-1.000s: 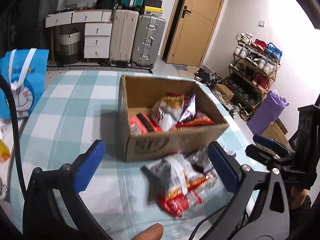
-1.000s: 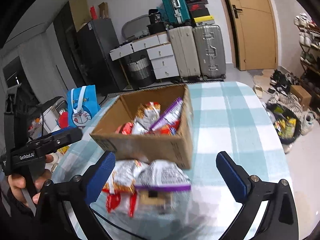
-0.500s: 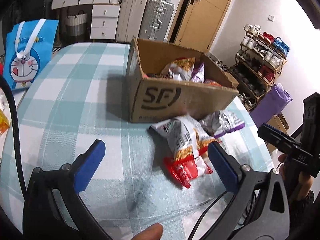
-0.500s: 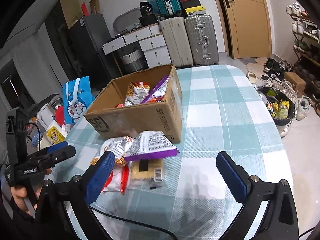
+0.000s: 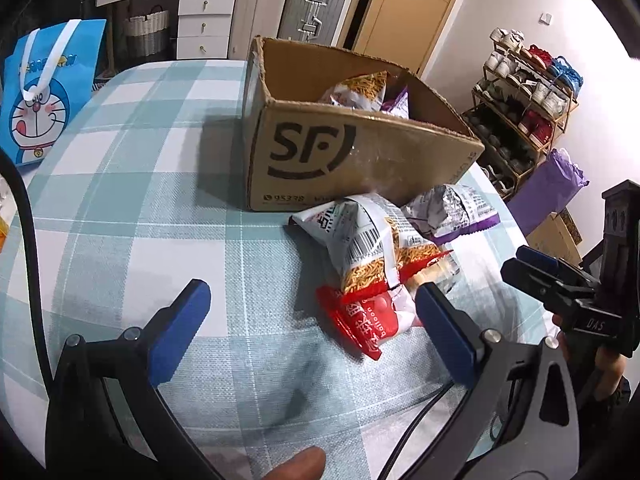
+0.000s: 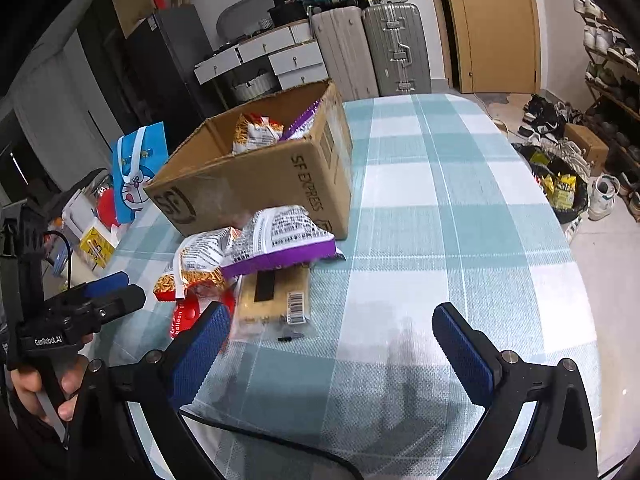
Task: Organize snacks
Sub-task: 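Grasp the white-and-purple chip bag with the right gripper while the left gripper grasps a white noodle bag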
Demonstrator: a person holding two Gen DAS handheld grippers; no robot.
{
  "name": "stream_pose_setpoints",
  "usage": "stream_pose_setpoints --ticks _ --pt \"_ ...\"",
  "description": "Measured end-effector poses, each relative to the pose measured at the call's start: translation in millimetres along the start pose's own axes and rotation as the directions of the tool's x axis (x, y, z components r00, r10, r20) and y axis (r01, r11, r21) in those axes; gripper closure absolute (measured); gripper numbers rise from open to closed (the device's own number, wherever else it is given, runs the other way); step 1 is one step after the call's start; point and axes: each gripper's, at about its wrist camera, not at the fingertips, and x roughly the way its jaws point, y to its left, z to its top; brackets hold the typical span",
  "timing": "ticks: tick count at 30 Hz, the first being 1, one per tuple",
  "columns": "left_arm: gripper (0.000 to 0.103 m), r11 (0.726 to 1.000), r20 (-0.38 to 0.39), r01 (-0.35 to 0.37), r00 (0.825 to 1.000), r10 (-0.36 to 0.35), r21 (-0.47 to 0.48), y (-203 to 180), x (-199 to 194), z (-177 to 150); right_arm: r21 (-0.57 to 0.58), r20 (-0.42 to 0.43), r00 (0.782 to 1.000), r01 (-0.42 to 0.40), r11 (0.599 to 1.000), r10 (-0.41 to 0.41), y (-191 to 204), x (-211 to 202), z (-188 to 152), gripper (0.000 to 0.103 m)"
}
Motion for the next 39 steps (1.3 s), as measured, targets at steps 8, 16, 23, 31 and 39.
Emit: stream_pose_setpoints --ticks 8,16,23,31,39 --pt "0.001 1.0 -0.027 0.002 1.0 -0.002 0.007 -7 13 -5 0.006 -0.019 1.0 -0.025 1.0 0.025 3 12 3 0.001" --pt "0.001 1.0 -0.039 0.013 0.999 -0.012 0.02 -13 18 -5 0.01 -0.022 0.999 -0.04 0.999 0.041 12 26 21 0.001" --pt "0.001 1.0 -0.039 0.022 0.999 -0.021 0.01 -9 18 -4 0.022 -0.028 0.998 -0.061 0.998 0.062 17 42 41 0.001" --pt "0.001 1.0 -0.043 0.022 0.999 -0.022 0.003 -5 20 -4 0.05 -0.049 0.998 -0.031 0.998 0.033 12 64 59 0.001" --pt "0.001 1.0 -0.052 0.02 0.998 -0.019 0.016 -5 23 -4 0.015 -0.1 0.994 -0.045 0.999 0.047 10 72 43 0.001"
